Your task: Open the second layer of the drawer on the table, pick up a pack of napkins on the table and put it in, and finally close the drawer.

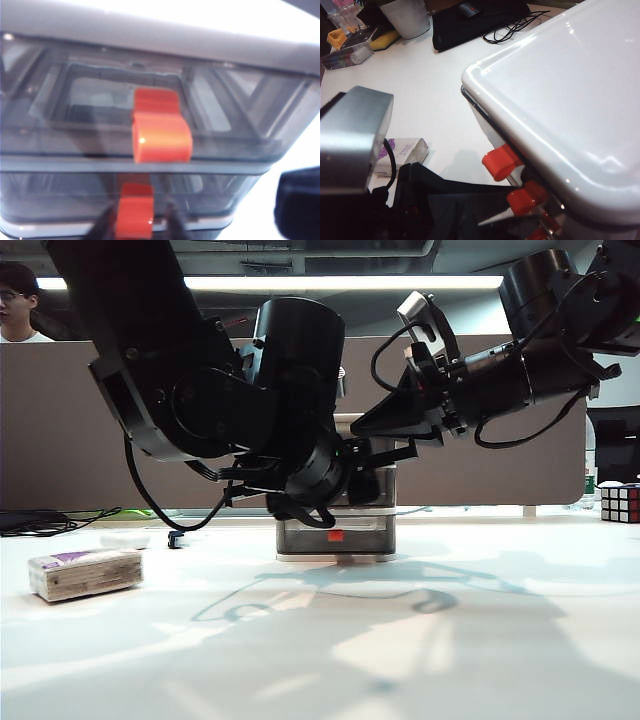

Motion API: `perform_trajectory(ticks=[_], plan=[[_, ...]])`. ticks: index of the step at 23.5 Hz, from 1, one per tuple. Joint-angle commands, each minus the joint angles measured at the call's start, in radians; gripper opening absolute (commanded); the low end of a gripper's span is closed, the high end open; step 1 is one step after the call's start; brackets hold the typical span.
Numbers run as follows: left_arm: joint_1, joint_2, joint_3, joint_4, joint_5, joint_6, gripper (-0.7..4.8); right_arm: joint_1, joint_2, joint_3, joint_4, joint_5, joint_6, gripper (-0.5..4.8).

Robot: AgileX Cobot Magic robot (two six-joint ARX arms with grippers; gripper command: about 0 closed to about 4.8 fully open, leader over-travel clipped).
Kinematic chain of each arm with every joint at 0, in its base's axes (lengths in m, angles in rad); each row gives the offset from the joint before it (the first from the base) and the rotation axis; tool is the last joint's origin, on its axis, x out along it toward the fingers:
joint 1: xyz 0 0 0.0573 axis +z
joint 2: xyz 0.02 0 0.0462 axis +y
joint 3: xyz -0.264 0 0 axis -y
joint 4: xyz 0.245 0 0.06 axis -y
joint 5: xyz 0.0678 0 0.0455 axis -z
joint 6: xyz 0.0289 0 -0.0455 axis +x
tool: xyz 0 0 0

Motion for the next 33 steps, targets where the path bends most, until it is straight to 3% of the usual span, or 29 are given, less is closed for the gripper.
perform_trajectory(ticks=[1, 5, 9, 33], plan=[[-0.001, -0.003, 0.007, 0.022, 0.000, 0.008, 0.92, 0.000, -0.005, 0.005, 0.013, -0.005, -0.005, -0.05], [0.005, -0.002, 0.007, 0.021, 0.005, 0.008, 0.72, 0.000, -0.005, 0.005, 0.013, -0.004, -0.005, -0.05], [0.011, -0.003, 0.007, 0.021, 0.003, 0.009, -0.06, 0.000, -0.005, 0.005, 0.014, -0.003, -0.005, -0.04], [-0.018, -0.086, -0.063, -0.033, -0.024, 0.024, -0.06, 0.000, 0.024, 0.056, 0.014, 0.132, -0.030, -0.04]])
